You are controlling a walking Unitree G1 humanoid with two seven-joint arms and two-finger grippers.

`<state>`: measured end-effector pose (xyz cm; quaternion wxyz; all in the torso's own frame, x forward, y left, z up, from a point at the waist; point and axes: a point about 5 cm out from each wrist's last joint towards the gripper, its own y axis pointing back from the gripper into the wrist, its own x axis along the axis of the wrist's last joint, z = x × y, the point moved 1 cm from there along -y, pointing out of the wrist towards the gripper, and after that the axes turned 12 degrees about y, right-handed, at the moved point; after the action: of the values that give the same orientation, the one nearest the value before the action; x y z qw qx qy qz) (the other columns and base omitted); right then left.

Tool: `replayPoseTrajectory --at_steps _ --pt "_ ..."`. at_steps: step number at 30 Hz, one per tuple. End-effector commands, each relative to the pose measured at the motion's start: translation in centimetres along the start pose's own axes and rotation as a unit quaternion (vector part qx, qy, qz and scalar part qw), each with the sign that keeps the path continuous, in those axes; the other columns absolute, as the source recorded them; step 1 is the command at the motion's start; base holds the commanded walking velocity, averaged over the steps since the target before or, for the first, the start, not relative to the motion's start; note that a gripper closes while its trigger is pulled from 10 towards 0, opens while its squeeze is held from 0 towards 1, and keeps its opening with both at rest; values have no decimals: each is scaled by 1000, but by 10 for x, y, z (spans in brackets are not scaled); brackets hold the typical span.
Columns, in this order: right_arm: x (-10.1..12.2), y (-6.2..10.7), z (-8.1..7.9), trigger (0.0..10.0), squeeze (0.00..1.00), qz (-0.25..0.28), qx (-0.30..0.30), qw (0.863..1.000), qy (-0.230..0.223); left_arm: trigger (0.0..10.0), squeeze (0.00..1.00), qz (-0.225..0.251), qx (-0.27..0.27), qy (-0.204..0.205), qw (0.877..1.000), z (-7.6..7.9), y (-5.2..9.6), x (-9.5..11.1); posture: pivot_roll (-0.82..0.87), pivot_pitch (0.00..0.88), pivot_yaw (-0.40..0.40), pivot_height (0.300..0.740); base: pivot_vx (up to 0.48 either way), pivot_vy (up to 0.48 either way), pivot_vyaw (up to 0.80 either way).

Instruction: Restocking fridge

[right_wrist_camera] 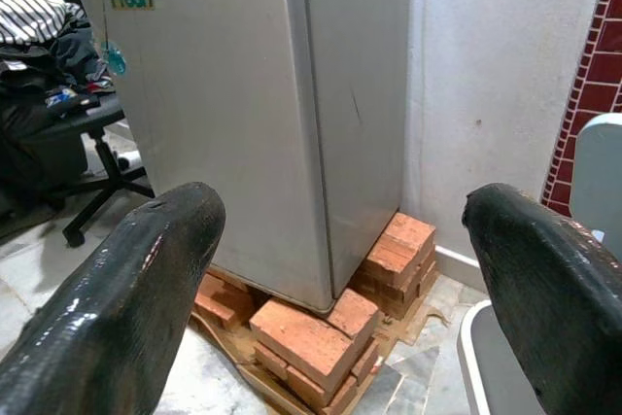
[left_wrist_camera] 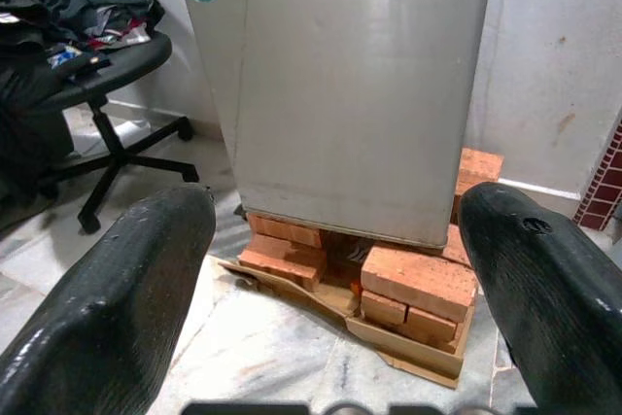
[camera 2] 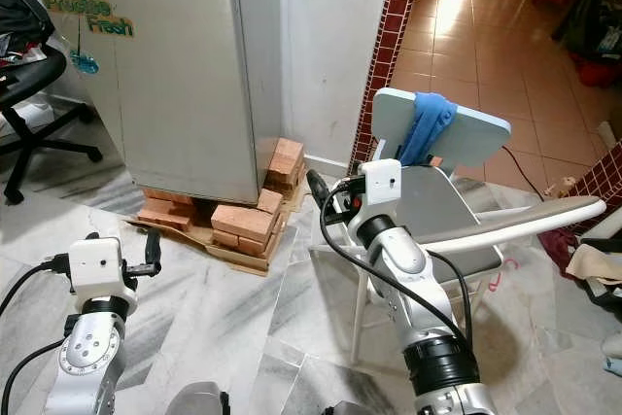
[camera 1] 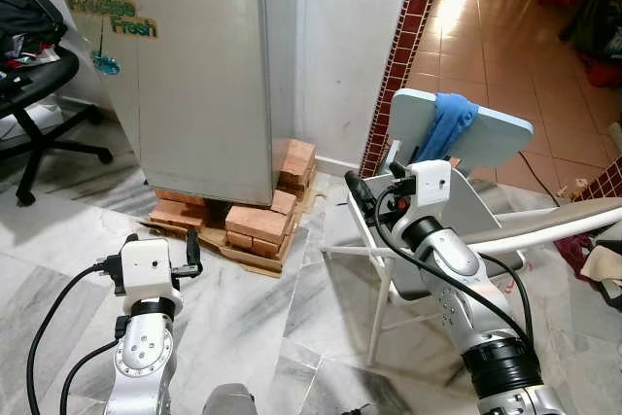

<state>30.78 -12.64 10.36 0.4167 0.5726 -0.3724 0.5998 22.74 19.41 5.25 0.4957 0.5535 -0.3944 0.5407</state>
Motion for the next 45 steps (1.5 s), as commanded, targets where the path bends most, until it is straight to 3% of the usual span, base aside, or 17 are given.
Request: replayPoseTrajectory --at_steps 1,14,15,16,18,21,32,35,38,40,41,45 --pt "2 -2 1 10000 0 3 0 1000 3 10000 0 1 -1 -2 1000 0 0 0 139 0 -18 740 0 0 0" --pt "2 -2 1 10000 0 3 0 1000 3 10000 0 1 -1 -2 1000 0 0 0 139 0 -18 740 0 0 0" --pt "2 -2 0 10000 0 9 -5 1000 3 10000 0 3 -2 -3 1000 1 -1 0 0 0 0 740 0 0 0" --pt "-11 3 8 10000 0 -10 -25 1000 8 10000 0 17 -20 -9 1000 9 -6 5 107 0 -43 740 0 0 0" --pt "-26 12 16 10000 0 -34 -42 999 9 10000 0 36 -42 -18 998 20 -12 12 104 0 -42 740 0 0 0" --pt "-28 13 15 10000 0 -37 -42 998 17 10000 0 39 -45 -13 998 23 -16 15 101 7 -46 740 0 0 0" --pt "-29 8 15 10000 0 -36 -42 998 43 10000 0 44 -50 -1 998 26 -17 18 105 37 -51 740 0 472 0" --pt "-29 8 14 10000 0 -34 -45 998 30 10000 0 45 -50 2 998 27 -16 18 107 46 -54 740 0 480 0" --pt "-25 5 11 10000 0 -23 -38 998 52 10000 0 43 -50 13 998 26 -14 19 109 58 -53 740 0 480 0" --pt "-26 5 11 10000 0 -28 -40 998 48 10000 0 43 -50 15 998 26 -13 19 110 61 -52 740 0 480 0" --pt "-29 3 6 10000 0 -47 -10 999 5 10000 0 43 -52 15 998 26 -13 19 112 69 -51 740 0 480 0" --pt "-27 3 6 10000 0 -36 -11 999 10 10000 0 42 -51 17 998 25 -13 19 115 76 -51 740 0 480 0"
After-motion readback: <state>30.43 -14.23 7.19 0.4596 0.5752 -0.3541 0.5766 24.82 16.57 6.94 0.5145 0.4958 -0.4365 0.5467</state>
